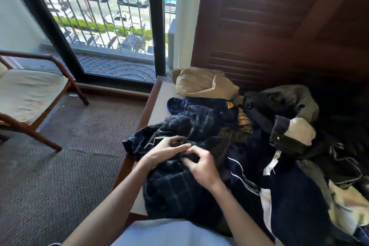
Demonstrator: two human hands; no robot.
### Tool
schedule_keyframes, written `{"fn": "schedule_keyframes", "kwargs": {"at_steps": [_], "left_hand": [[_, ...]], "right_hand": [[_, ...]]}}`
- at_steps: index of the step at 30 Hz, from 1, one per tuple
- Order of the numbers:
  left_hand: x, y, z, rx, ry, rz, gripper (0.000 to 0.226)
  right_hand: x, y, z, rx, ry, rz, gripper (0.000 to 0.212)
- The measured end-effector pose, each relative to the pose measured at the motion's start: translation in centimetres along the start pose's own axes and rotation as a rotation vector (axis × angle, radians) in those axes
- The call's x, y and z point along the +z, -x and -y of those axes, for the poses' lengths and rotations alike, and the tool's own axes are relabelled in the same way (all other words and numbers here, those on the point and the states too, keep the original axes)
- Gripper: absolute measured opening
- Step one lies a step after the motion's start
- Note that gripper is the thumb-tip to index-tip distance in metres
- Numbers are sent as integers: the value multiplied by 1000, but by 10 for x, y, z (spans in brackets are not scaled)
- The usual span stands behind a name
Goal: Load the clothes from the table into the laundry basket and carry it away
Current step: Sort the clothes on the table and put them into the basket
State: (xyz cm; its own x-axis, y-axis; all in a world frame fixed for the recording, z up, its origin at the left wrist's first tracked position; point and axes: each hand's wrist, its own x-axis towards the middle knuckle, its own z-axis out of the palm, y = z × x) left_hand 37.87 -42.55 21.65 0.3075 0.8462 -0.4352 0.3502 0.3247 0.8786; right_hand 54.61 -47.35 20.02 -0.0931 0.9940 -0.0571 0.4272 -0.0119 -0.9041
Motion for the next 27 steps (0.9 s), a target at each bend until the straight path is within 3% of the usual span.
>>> {"fn": "schedule_keyframes", "kwargs": {"at_steps": [2, 4, 7, 9, 10, 12, 14, 16, 19, 23, 27], "left_hand": [[2, 11, 9, 20, 94, 17, 33], [-3, 18, 16, 29, 183, 25, 37], [-6, 23, 30, 70, 92, -10, 50], [-2, 25, 38, 82, -203, -196, 76], [-2, 24, 41, 56, -365, -320, 89], [-6, 20, 46, -46, -415, -460, 114], [-10, 12, 50, -98, -195, -431, 134], [-11, 5, 48, -28, -68, -332, 125], [0, 5, 20, 172, -115, -313, 99], [17, 13, -44, 449, -3, -284, 79], [36, 8, -96, 563, 82, -202, 62]], "right_hand": [[-13, -16, -11, 9, 33, -200, 18], [-24, -36, -11, 15, 94, -275, 36], [-25, -72, -6, 73, 210, -162, 89], [-22, -88, -6, 208, 195, -8, 114], [-21, -91, -4, 270, 134, 84, 115], [-17, -90, -1, 337, 33, 245, 92], [-9, -84, 4, 318, 48, 254, 58], [-2, -75, 11, 229, 50, 181, 35], [-10, -62, 28, 130, -31, 90, 11], [-65, -51, 79, -13, -37, -177, 18], [-118, -51, 103, -67, 159, -387, 16]]}}
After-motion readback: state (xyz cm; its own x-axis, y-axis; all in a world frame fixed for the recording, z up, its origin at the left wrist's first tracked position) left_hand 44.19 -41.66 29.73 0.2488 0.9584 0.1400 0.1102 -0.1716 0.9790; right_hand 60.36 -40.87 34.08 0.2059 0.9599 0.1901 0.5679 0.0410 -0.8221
